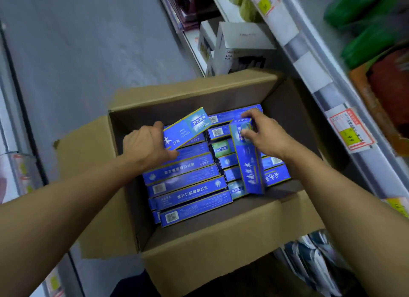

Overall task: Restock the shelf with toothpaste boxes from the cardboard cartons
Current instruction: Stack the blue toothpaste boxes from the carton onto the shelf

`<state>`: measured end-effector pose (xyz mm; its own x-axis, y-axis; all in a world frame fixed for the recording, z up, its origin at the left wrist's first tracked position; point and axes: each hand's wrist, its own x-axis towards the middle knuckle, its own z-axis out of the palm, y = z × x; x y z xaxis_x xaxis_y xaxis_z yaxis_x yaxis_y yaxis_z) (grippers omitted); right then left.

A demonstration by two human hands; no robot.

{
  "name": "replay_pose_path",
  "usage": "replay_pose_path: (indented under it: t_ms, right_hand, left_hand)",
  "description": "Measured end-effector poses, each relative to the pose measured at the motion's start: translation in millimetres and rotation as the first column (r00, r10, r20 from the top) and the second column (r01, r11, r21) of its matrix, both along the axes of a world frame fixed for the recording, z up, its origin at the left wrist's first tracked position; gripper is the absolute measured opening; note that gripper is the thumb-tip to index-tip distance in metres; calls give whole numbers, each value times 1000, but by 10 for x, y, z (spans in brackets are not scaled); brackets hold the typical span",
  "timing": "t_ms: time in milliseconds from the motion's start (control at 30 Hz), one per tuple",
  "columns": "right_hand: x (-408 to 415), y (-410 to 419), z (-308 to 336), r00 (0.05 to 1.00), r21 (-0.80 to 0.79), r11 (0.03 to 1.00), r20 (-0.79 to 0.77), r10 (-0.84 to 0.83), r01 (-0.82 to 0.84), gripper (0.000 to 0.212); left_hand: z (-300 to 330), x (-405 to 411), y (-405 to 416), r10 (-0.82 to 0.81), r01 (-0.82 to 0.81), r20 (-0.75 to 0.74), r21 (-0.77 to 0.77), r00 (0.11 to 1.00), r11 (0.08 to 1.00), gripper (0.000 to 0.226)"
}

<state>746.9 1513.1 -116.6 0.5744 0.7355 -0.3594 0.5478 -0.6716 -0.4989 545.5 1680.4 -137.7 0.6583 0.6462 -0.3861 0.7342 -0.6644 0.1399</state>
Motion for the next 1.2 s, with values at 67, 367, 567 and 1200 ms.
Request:
replay_pose_path:
  t_ms: [67,367,567,1200]
  right_hand:
    - [25,38,-6,977,65,975,-35,-211,213,34]
    - [-49,-262,-733,491,-179,619,-460,-740,765,16]
    - [-40,-522,-887,942,-426,846,54,-331,322,55]
    - [45,-372,-617,839,-397,792,91,537,-464,58]
  left_hand:
    - [73,11,31,12,-12,34,-8,999,1000,55]
    - [-43,45,110,15,-11,67,-54,998,998,54]
    - [-212,99,-11,-5,4,-13,-56,1000,998,66]
    - [-144,269,20,37,-35,28,-72,999,997,57]
